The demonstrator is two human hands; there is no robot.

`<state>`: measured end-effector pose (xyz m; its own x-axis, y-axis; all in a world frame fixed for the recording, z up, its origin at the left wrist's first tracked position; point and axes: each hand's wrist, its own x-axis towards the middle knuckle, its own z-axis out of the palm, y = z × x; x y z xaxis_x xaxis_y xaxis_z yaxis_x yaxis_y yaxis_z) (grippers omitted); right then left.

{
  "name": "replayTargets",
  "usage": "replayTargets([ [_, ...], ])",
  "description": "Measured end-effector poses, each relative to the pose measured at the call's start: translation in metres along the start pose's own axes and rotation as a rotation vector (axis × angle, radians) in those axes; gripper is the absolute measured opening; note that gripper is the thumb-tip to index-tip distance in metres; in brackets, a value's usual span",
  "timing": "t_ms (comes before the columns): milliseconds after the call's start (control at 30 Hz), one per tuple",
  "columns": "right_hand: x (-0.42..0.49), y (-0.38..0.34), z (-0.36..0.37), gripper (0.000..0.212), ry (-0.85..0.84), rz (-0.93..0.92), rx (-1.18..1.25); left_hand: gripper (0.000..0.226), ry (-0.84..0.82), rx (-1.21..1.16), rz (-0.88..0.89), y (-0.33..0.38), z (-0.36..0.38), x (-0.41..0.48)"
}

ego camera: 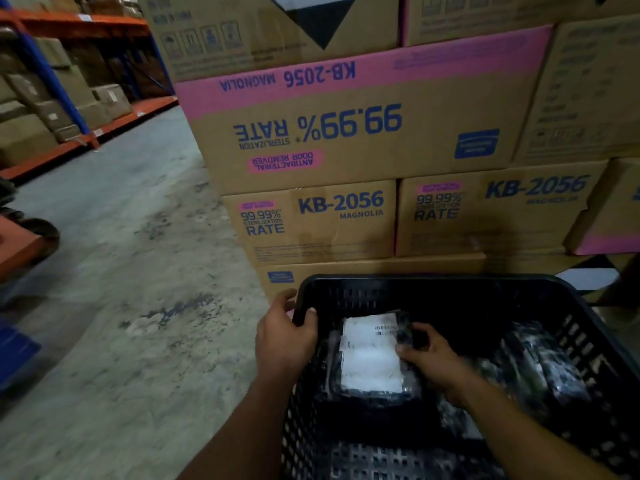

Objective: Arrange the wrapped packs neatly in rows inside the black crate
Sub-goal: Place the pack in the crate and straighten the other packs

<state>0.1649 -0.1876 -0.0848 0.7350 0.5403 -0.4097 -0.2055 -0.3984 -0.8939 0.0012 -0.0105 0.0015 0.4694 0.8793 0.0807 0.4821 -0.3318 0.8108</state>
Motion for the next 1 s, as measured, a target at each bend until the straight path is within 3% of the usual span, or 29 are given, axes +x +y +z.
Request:
replayTargets([
  [167, 0.019, 0.009, 0.038, 0.057, 0.005, -0.063, -0.334, 0.052, -0.056, 0.433, 0.302, -0.015, 0.013, -0.008],
  [333, 0.034, 0.007, 0.013, 0.069, -0.026, -0.019, -0.43, 0.058, -0.193, 0.68, 0.511, -0.016, 0.047, -0.01],
  [433, 0.037, 0.024, -0.027, 0.056, 0.109, -0.02, -0.59, 0.068, -0.338, 0.636, 0.445, -0.023, 0.08, -0.011],
  [500, 0.034, 0.048, -0.048, 0.063, 0.117, -0.009, -0.815, 0.084, -0.447, 0.628, 0.36, -0.035, 0.103, -0.016],
  [600, 0.033, 0.08, -0.052, 0.089, -0.02, 0.055, -1.143, 0.106, -0.454, 0.7, 0.332, -0.056, 0.128, -0.021],
  [700, 0.039, 0.087, -0.033, 0.1, -0.132, 0.103, -1.257, 0.107, -0.386, 0.714, 0.324, -0.064, 0.138, -0.017],
  [833, 0.04, 0.085, -0.02, 0.087, -0.11, 0.153, -1.351, 0.101, -0.368, 0.718, 0.329, -0.069, 0.139, -0.014],
  [1000, 0.029, 0.072, -0.022, 0.054, -0.122, 0.186, -1.216, 0.101, -0.409, 0.746, 0.305, -0.065, 0.137, -0.01],
])
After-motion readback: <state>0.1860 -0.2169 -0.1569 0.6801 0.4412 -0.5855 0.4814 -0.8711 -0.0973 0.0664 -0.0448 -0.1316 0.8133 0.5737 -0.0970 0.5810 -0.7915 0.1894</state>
